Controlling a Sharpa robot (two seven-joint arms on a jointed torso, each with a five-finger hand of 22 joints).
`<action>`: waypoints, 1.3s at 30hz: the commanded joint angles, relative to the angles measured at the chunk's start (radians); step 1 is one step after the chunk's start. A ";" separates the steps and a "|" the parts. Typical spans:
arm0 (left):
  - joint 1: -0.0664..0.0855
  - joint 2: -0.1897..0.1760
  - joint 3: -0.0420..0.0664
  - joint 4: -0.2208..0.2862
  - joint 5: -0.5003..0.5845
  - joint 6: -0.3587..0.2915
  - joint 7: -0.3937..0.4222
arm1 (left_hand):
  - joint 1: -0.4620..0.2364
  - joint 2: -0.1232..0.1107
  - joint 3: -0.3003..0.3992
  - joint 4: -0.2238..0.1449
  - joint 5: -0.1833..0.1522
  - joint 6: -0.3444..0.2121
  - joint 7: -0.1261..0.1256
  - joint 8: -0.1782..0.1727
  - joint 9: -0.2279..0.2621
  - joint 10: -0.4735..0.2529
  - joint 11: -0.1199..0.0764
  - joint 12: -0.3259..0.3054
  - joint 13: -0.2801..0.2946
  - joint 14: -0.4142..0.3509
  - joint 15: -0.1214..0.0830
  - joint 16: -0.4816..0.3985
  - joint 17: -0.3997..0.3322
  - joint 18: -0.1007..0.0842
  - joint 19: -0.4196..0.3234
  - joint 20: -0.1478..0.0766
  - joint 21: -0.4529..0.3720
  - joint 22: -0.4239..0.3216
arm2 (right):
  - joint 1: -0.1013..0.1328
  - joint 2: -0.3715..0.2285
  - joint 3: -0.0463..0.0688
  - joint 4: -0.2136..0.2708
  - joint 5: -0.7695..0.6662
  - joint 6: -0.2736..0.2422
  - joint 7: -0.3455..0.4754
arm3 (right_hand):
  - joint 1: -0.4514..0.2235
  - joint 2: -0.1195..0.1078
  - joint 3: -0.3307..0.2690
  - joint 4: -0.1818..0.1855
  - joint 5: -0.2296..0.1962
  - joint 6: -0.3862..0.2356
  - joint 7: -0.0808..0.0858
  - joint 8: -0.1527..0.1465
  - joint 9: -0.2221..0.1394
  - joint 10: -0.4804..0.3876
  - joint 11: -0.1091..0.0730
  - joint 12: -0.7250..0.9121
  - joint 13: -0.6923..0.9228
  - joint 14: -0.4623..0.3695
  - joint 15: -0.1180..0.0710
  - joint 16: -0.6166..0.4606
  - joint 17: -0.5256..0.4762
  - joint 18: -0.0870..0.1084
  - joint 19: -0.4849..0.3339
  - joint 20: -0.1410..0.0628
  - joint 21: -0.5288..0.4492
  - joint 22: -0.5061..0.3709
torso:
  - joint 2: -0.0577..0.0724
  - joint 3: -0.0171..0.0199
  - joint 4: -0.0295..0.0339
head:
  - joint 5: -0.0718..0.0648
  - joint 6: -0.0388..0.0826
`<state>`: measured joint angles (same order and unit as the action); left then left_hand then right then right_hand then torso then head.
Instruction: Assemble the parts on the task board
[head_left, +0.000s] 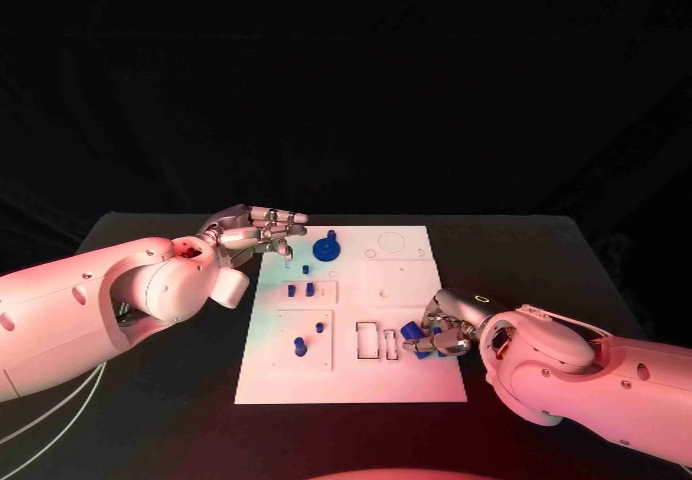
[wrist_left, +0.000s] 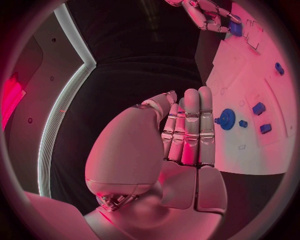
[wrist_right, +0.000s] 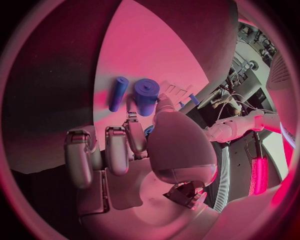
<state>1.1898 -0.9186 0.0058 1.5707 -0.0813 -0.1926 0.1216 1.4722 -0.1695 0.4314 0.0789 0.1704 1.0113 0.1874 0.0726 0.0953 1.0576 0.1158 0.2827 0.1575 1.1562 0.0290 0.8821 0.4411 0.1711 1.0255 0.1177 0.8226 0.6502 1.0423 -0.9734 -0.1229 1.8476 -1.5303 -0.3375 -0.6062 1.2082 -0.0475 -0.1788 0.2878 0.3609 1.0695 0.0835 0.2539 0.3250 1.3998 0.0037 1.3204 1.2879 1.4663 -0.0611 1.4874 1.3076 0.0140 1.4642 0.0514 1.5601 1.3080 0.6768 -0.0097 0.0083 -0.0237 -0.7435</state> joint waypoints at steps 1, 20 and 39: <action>0.001 0.000 0.001 0.003 0.005 0.017 0.001 | -0.002 0.007 -0.004 -0.001 0.002 -0.002 -0.003 0.002 -0.001 -0.007 -0.002 0.005 0.001 -0.009 0.001 -0.006 -0.002 0.014 -0.006 -0.001 -0.003 -0.001 | -0.012 0.003 -0.009 -0.009 -0.008 0.024 -0.028 | 0.032 0.014 0.006 -0.007 0.015 0.002 -0.006 0.002 0.006 0.013 -0.001 0.011 0.011 0.074 -0.001 0.006 0.110 -0.014 0.106 -0.003 0.010 0.263 | 0.000 -0.0003 0.0018 | 0.000 0.001; 0.000 0.003 0.001 0.003 0.005 0.031 0.001 | -0.004 0.009 -0.007 0.001 0.002 0.001 -0.004 0.004 -0.001 -0.011 -0.002 0.005 0.001 -0.010 0.002 -0.006 -0.004 0.014 -0.006 -0.001 -0.005 -0.002 | 0.014 0.005 -0.002 0.088 0.076 -0.158 0.009 | 0.070 0.057 0.013 0.000 0.070 0.018 -0.017 0.019 0.034 0.033 -0.011 0.029 0.040 0.076 -0.009 0.014 0.124 -0.014 0.107 -0.010 0.011 0.263 | 0.000 -0.0011 0.0015 | 0.000 0.008; 0.000 0.004 0.001 0.013 0.005 0.033 0.001 | -0.005 0.009 -0.007 0.001 0.002 0.001 -0.004 0.004 -0.001 -0.011 -0.002 0.005 0.001 -0.010 0.002 -0.006 -0.004 0.014 -0.006 -0.001 -0.005 -0.003 | 0.012 0.120 -0.003 0.008 0.141 -0.019 0.016 | -0.022 0.078 -0.042 0.004 0.026 0.019 -0.021 0.025 0.061 0.021 -0.015 -0.010 0.012 0.075 -0.012 0.009 0.117 -0.014 0.107 -0.013 0.011 0.263 | 0.001 -0.0002 0.0002 | 0.008 0.007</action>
<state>1.1897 -0.9165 0.0057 1.5802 -0.0813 -0.1776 0.1185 1.4722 -0.1695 0.4314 0.0789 0.1704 1.0113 0.1874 0.0726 0.0955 1.0540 0.1121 0.2827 0.1573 1.1527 0.0324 0.8821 0.4385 0.1711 1.0255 0.1177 0.8227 0.6488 1.0556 -0.8556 -0.1255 1.8593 -1.4060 -0.4048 -0.5977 1.1994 0.0338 -0.2184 0.2912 0.3904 1.0884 0.0622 0.2789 0.3879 1.4238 -0.0070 1.3130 1.2977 1.4665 -0.0683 1.4969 1.3074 0.0141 1.4643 0.0441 1.5671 1.3076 0.6777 -0.0110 0.0092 -0.0177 -0.7356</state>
